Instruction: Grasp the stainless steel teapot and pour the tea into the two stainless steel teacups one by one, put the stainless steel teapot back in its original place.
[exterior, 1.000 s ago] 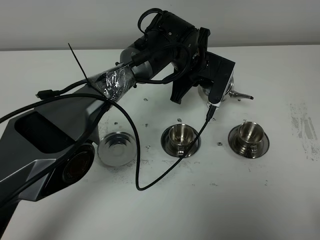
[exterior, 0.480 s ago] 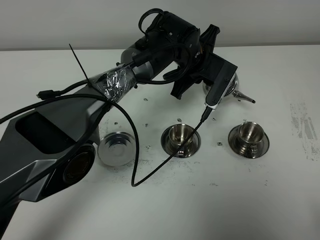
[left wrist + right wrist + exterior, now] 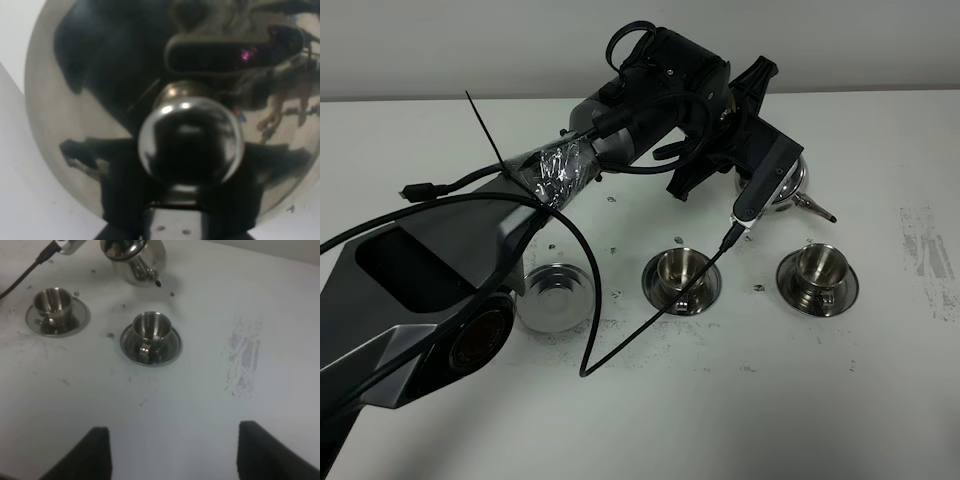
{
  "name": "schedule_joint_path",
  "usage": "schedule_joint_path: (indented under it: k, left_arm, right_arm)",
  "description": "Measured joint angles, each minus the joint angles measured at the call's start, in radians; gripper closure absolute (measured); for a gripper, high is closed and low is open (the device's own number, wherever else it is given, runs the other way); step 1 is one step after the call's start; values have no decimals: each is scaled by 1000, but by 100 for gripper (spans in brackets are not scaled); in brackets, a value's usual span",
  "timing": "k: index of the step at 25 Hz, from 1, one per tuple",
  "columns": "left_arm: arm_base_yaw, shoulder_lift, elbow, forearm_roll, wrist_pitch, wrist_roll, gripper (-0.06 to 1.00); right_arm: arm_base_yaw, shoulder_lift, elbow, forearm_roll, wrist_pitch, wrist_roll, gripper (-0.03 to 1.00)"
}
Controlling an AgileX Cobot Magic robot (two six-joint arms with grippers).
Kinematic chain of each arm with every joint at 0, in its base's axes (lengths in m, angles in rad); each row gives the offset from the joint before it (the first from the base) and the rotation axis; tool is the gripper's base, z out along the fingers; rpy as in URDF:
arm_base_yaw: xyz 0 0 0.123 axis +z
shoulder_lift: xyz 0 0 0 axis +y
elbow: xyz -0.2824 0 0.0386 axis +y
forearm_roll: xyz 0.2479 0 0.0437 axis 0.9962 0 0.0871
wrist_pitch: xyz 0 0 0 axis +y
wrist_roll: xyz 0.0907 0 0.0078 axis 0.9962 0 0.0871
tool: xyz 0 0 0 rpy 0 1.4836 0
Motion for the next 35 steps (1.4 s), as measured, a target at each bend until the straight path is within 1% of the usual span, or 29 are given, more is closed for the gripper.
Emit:
schedule_joint_path:
  k: [5,11,16,24,30,35]
  left_arm:
    - [0,0,0,13,-7,12,77]
    - [0,0,14,14,-20,94,77]
    - [0,0,58,15,-56,125,77]
    - [0,0,61,16,-115,171,77]
    - [0,0,61,16,-124,218,77]
    - [-1,0,61,16,-130,234,77]
  right_arm:
    - [0,0,0,0,0,0,45]
    - [0,0,0,0,0,0,45]
    - [0,0,0,0,0,0,45]
    - [0,0,0,0,0,0,45]
    - [0,0,0,0,0,0,45]
    - [0,0,0,0,0,0,45]
